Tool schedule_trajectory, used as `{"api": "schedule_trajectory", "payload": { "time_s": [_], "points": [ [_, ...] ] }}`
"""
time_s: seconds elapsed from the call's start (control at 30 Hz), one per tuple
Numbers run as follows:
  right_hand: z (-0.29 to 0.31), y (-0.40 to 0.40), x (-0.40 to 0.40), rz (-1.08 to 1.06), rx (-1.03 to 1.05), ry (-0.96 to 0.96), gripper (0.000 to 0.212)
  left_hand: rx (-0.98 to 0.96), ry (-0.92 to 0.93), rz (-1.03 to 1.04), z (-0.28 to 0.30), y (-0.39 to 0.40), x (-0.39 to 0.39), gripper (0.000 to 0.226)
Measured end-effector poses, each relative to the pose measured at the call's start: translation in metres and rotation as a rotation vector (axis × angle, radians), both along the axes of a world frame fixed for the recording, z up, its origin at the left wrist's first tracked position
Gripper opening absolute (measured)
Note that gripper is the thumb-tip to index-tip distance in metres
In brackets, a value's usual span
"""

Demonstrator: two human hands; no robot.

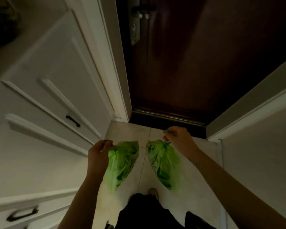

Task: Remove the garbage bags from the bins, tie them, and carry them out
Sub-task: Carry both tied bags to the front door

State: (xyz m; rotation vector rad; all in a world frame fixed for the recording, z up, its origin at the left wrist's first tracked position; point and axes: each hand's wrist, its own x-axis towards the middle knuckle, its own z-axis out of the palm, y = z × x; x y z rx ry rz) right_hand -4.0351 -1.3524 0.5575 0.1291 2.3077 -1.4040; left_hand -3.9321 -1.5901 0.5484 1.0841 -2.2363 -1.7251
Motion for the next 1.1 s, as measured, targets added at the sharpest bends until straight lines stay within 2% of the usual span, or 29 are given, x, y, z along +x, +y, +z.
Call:
{"api": "schedule_trajectory", "payload": {
  "time_s": [0.1,0.27,0.53,0.63,0.7,0.77,0.97,1.1],
  "points": [
    [-0.006,-0.018,-0.05,0.042,0.077,0.014,0.016,0.014,-0.008,-0.001,-0.009,-0.017,-0.047,0.019],
    [-0.02,-0.044,-0.122,0.059,0.194,-0.039,0.026,0.096,-0.081,-0.021,-0.026,-0.038,-0.114,0.017],
    [-0.031,-0.077,-0.209,-0.081,0.066,-0.191,0.033,0.227,-0.152,0.039,-0.04,-0.062,-0.18,0.016],
    [-0.04,-0.085,-0.236,-0.11,0.029,-0.292,0.018,0.268,-0.146,0.091,-0.045,-0.067,-0.195,0.015],
    [-0.045,-0.09,-0.254,-0.112,0.003,-0.353,0.029,0.288,-0.148,0.128,-0.051,-0.068,-0.202,0.011],
    [-0.047,-0.096,-0.272,-0.102,-0.006,-0.395,0.034,0.314,-0.154,0.189,-0.057,-0.064,-0.208,0.009],
    [-0.065,-0.104,-0.317,-0.191,-0.181,-0.548,0.02,0.417,-0.089,0.509,-0.077,-0.038,-0.225,0.019],
    [-0.089,-0.108,-0.337,-0.16,-0.206,-0.623,0.03,0.479,-0.055,0.71,-0.099,-0.029,-0.234,0.015]
  ]
}}
